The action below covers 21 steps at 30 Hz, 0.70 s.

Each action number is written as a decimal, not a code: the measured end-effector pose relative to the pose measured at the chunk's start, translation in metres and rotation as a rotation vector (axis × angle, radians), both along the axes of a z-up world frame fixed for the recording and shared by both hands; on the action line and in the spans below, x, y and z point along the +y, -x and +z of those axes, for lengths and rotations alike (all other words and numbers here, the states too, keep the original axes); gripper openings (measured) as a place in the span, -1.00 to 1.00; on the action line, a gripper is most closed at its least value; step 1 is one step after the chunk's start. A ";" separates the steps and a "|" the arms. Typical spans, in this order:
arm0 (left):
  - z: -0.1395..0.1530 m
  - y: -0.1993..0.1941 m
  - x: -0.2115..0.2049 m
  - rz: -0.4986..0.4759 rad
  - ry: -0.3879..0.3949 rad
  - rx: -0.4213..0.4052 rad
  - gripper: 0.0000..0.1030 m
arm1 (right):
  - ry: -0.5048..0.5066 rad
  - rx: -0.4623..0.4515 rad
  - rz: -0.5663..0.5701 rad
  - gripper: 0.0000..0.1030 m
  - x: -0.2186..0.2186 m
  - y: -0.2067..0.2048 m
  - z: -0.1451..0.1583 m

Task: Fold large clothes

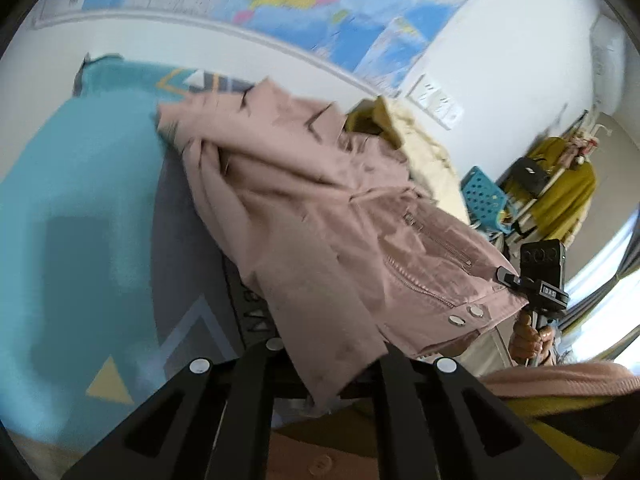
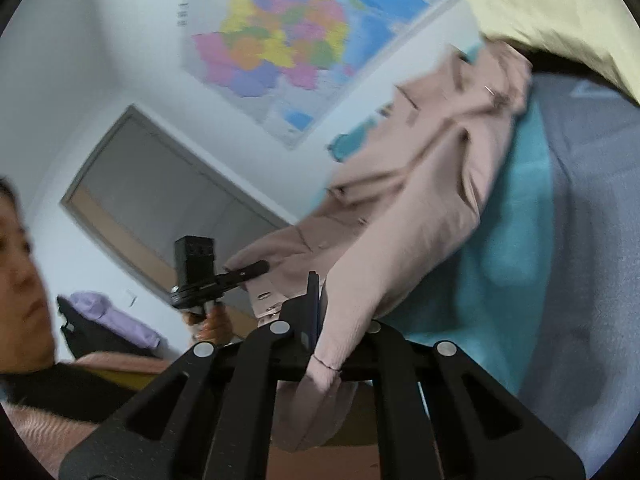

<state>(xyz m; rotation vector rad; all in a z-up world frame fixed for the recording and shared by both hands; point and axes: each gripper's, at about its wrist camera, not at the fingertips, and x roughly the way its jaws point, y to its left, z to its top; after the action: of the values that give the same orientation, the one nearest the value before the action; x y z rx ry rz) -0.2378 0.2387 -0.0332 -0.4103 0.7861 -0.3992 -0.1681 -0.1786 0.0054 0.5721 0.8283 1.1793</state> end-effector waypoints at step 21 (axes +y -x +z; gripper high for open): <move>0.058 -0.055 0.025 0.065 0.005 -0.014 -0.82 | -0.106 -0.011 -0.084 -0.85 0.001 -0.058 0.053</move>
<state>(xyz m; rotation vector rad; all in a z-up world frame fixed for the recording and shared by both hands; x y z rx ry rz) -0.1831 0.2641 0.0247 -0.4364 0.7566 -0.3432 -0.1101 -0.1772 0.0581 0.6809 0.7284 1.1533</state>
